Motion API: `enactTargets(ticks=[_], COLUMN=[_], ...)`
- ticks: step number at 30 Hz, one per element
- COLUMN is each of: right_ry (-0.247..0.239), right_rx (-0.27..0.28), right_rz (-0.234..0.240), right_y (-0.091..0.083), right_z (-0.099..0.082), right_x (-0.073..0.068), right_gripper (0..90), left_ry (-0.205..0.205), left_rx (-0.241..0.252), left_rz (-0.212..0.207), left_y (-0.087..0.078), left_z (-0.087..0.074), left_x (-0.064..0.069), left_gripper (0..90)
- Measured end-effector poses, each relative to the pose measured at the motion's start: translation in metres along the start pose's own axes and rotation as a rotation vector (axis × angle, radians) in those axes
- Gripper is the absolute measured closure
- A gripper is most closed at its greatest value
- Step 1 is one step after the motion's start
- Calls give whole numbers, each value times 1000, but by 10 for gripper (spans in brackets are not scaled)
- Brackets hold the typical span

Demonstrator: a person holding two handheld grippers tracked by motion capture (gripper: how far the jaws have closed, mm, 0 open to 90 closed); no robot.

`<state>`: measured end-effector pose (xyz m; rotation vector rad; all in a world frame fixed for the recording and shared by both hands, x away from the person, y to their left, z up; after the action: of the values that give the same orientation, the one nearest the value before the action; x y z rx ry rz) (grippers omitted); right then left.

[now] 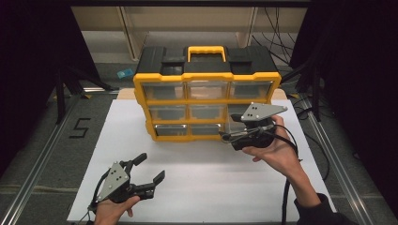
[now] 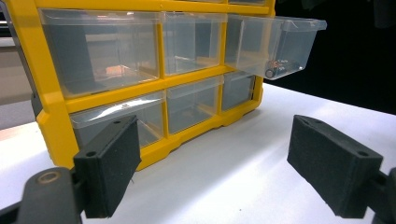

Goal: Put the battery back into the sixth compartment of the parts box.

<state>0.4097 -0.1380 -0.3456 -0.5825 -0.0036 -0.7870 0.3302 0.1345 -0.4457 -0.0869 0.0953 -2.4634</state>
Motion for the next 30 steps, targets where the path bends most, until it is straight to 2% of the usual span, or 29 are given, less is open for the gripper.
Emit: enactTargets(ticks=[4,12,20,22,24,30], right_ry=[10,36,42,68,60,80], right_rx=[25,51,78,88,95,112], right_rz=[-9,7,0,0,-1,3], right_y=[1,-3,-5,-6,-7,-7], right_z=[-3,-13,-19,-20,-20,-29], right_x=[-3,-16,-24,-28,-28,-34], right_gripper=[326,318,293,279,273,265], left_ry=[-1,-4,-4,-2,-1,2], left_rx=[0,-3,1,-6,-4,-5], left_rz=[1,2,-3,0,1,-1], left_y=[0,0,1,0,0,1], left_z=[0,-1,-1,-1,-1,-1], left_x=[0,0,0,0,0,0], left_gripper=[164,165,165,165,164,164])
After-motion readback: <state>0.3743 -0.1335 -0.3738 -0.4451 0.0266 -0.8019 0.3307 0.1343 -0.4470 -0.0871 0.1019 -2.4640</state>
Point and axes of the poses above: each handheld gripper's, and its own axes: y roughly forward along the jaws, z roughly out of its top, x roughly to its right, the point moved 7 cm from there along y, roughly forward along the jaws, and after that the axes turned 9 degrees about -z, right-handed, at the moved point
